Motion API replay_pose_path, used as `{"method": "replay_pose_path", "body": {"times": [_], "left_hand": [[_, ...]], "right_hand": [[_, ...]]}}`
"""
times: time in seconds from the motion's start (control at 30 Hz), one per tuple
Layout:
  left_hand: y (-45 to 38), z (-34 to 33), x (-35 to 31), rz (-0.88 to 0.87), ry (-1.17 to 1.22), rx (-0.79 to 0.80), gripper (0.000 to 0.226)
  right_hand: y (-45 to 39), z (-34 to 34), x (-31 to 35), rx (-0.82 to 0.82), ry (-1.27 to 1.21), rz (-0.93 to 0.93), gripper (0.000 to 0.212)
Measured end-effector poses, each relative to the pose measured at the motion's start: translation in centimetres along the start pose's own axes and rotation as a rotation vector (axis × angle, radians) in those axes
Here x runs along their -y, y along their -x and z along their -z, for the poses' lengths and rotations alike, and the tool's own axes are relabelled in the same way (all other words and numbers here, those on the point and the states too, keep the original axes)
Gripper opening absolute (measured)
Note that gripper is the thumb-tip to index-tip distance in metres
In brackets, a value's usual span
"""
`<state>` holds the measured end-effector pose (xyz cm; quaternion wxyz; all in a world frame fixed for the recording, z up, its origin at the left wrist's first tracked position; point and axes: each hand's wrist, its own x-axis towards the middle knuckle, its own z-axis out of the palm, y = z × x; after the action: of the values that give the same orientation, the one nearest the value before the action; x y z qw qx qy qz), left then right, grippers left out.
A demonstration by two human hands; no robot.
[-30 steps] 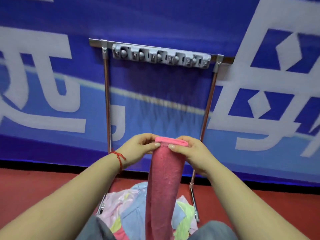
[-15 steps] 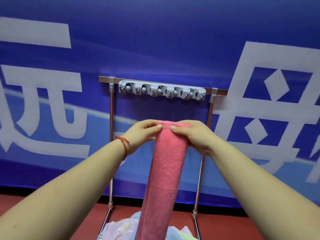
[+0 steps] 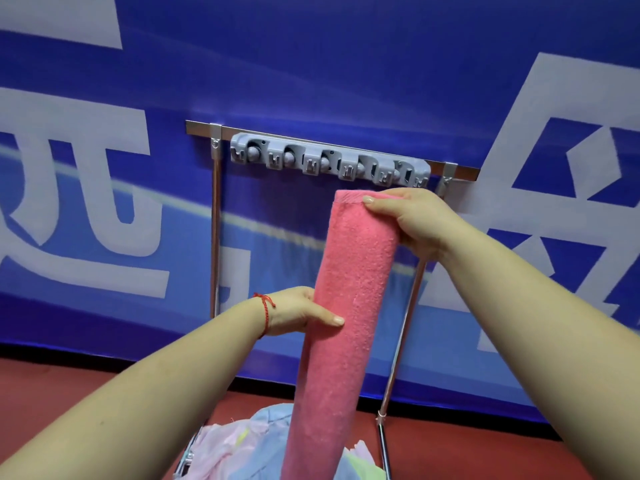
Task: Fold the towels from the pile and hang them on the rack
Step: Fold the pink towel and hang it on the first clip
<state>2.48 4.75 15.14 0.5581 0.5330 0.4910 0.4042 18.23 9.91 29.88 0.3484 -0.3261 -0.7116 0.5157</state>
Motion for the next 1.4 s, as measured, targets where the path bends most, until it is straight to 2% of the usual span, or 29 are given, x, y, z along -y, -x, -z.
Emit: {"method": "replay_pose_path", "body": {"times": [0.07,0.17,0.23,0.3,0.4,0.47,0.53,0.67,0.83,1.07,1.4], "left_hand": [[-0.6,-0.1,0.9,0.037,-0.025,0.02,0.023],[-1.4,-0.8,2.7,0.064,-0.013,0.032,0.021],[-2.0,-1.7,3.8,0.046,0.044,0.002,0.024],[-2.5,-2.6,4.4,-0.045,0.111,-0.109,0.036],[-3.3,-3.4,4.5,-0.183,0.229,-0.397,0.057],[-3.6,-3.6,4.2,-0.256,0.232,-0.534,0.05],[-4.0,-3.4,4.1,-0.307,0.184,-0.58,0.044],[-4.3,-2.7,4.0,-0.304,0.088,-0.528,0.031],[-4.0,-2.2,4.1,-0.315,0.01,-0.459,0.013],[-3.2,-1.4,4.4,-0.294,0.066,-0.457,0.012],[-2.9,-1.4,4.4,-0.209,0.162,-0.292,0.011]], "right_hand": [[-1.0,0.9,0.1,-0.064,-0.013,-0.029,0.015],[-2.3,1.7,0.2,-0.157,-0.112,-0.111,0.002],[-2.9,1.8,0.4,-0.203,-0.206,-0.158,0.012],[-3.2,1.7,0.8,-0.221,-0.257,-0.165,0.018],[-3.2,1.8,1.5,-0.221,-0.209,-0.131,0.016],[-3.2,2.0,1.7,-0.213,-0.119,-0.094,0.009],[-3.0,2.2,1.9,-0.192,-0.051,-0.046,0.002],[-2.5,2.8,2.1,-0.103,0.024,0.065,0.018],[-1.9,3.4,2.3,-0.007,0.081,0.113,0.008],[-1.4,4.5,2.0,0.046,0.081,0.105,0.016],[-0.6,4.3,2.1,0.243,0.033,0.029,0.014]]}}
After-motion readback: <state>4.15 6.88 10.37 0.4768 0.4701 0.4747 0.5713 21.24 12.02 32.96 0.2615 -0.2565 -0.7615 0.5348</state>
